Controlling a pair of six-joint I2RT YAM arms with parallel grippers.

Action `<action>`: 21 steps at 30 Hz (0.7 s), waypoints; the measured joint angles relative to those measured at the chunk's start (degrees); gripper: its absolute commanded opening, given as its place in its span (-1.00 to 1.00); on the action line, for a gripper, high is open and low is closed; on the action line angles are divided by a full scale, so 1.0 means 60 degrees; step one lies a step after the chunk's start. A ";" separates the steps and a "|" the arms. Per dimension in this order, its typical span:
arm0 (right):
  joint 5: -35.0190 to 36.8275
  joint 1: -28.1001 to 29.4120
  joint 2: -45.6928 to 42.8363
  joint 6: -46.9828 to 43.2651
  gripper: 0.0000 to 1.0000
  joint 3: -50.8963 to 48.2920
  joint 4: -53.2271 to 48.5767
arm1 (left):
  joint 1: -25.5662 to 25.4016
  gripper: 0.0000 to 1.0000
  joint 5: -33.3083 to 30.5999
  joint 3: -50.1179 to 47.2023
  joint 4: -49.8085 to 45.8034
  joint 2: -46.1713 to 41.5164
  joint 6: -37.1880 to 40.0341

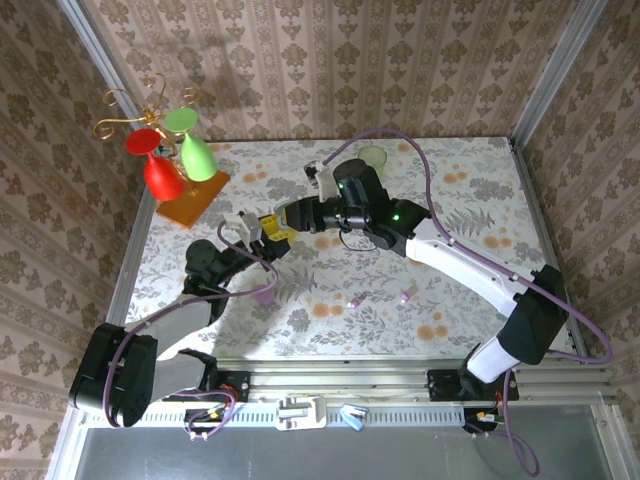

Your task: Insert the wireless bluetooth earbuds into the charging case

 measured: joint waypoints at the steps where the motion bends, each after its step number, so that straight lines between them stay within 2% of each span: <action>1: -0.0022 0.0000 0.0058 0.0000 -0.28 0.0033 0.0000 | -0.0004 -0.56 0.0000 0.0000 0.0000 0.0000 0.0000; 10: -0.0339 0.0073 0.0331 -0.0109 -0.40 0.0197 -0.0080 | -0.0051 -0.56 0.0000 0.0000 0.0000 0.0000 0.0000; 21: -0.0372 0.0109 -0.0080 -0.0484 -0.26 -0.0025 -0.0102 | -0.0051 -0.57 -0.0004 0.0000 0.0000 0.0000 0.0069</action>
